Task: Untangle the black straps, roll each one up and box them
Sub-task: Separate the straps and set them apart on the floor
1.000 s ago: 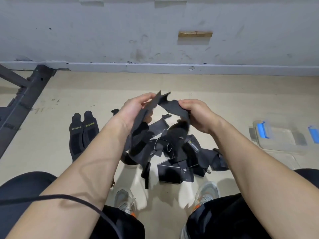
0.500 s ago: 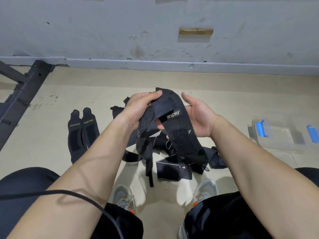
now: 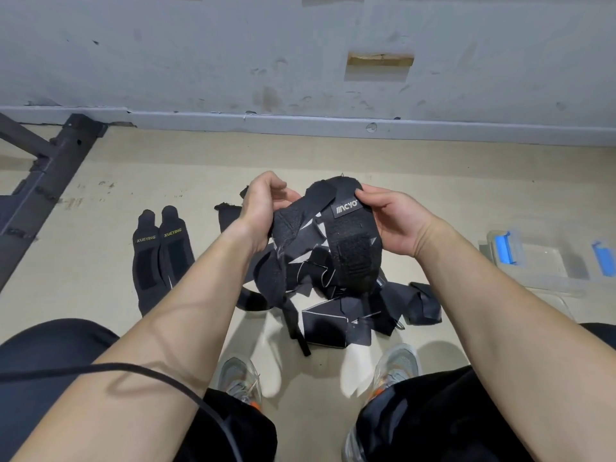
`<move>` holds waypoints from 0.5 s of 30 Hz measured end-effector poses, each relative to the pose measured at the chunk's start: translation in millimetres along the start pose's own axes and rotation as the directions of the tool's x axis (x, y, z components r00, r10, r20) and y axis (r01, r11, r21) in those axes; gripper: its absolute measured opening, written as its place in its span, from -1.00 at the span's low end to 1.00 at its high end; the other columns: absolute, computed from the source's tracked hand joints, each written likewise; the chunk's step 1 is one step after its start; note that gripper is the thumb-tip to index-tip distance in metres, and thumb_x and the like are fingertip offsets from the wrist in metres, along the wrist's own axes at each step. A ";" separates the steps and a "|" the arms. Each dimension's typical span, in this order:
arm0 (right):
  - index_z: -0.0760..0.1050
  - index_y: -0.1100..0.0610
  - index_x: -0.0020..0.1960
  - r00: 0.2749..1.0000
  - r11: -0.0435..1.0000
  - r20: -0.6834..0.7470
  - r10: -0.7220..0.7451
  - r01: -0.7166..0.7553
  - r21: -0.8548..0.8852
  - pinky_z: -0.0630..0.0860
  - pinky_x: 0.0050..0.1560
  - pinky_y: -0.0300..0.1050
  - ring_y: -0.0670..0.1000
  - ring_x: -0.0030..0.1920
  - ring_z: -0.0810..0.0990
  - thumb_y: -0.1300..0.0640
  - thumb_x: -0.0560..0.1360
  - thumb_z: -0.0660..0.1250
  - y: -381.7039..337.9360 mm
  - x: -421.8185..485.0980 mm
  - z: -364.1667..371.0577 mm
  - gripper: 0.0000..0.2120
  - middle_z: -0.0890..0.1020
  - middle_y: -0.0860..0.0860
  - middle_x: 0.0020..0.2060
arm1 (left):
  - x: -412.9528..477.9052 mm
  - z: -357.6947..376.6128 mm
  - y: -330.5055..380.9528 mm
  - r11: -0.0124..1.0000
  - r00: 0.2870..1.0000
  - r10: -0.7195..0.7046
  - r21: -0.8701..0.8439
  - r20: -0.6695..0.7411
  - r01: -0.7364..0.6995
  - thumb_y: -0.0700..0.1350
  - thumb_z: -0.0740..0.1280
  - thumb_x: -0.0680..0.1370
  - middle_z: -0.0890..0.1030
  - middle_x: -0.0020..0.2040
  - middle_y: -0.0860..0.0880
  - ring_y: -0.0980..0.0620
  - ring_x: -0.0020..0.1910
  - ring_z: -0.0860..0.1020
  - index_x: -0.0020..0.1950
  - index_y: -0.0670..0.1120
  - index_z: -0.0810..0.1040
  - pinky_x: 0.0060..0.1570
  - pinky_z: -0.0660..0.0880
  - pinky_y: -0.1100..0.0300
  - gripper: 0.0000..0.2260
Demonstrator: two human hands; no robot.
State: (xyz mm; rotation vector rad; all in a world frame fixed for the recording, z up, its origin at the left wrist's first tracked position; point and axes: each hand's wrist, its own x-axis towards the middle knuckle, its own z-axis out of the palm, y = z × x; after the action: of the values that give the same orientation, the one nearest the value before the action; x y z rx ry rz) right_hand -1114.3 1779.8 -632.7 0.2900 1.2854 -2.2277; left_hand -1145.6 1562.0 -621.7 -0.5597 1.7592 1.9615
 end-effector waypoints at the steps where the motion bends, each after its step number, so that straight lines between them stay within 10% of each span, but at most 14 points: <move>1: 0.56 0.14 0.22 1.000 1.000 -0.028 -0.008 0.007 -0.007 0.61 0.05 -0.06 0.05 -0.03 0.69 0.23 0.67 0.11 0.5 0.9 0.6 -0.73 0.70 0.07 -0.02 | -1.5 0.5 -0.3 1.000 0.999 -0.016 -0.004 0.042 0.016 -0.12 0.12 0.49 0.59 -0.42 -0.16 -0.08 -0.53 0.48 -0.22 -0.26 0.55 -0.51 0.40 0.28 -0.71; 9: 0.55 0.10 0.23 0.881 0.988 -0.469 -0.065 0.122 0.092 0.65 -0.18 -0.02 0.09 -0.07 0.72 0.17 0.70 0.15 -11.3 4.2 -22.7 -0.77 0.70 0.10 0.02 | 0.3 -12.9 1.1 0.995 0.945 -0.091 -0.019 0.314 0.102 -0.28 0.25 0.59 0.65 -0.17 -0.12 -0.02 -0.24 0.67 -0.12 -0.17 0.55 -0.21 0.65 0.14 -0.87; 15: 0.55 0.14 0.29 0.953 0.992 -0.286 -0.096 0.115 0.049 0.65 -0.07 -0.07 0.06 -0.01 0.70 0.19 0.69 0.14 -17.5 -3.2 -17.3 -0.73 0.70 0.08 0.03 | 6.5 -8.1 14.0 0.993 0.977 -0.014 -0.113 0.214 0.039 -0.30 0.24 0.64 0.68 0.00 -0.21 -0.08 -0.11 0.70 0.20 -0.29 0.56 -0.11 0.68 0.06 -0.82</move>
State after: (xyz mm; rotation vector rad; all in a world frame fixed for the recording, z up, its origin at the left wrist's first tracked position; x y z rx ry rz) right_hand -1122.8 1802.4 -627.5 0.5973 1.4044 -2.3865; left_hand -1158.9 1553.1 -614.8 -0.3914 1.5077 2.0322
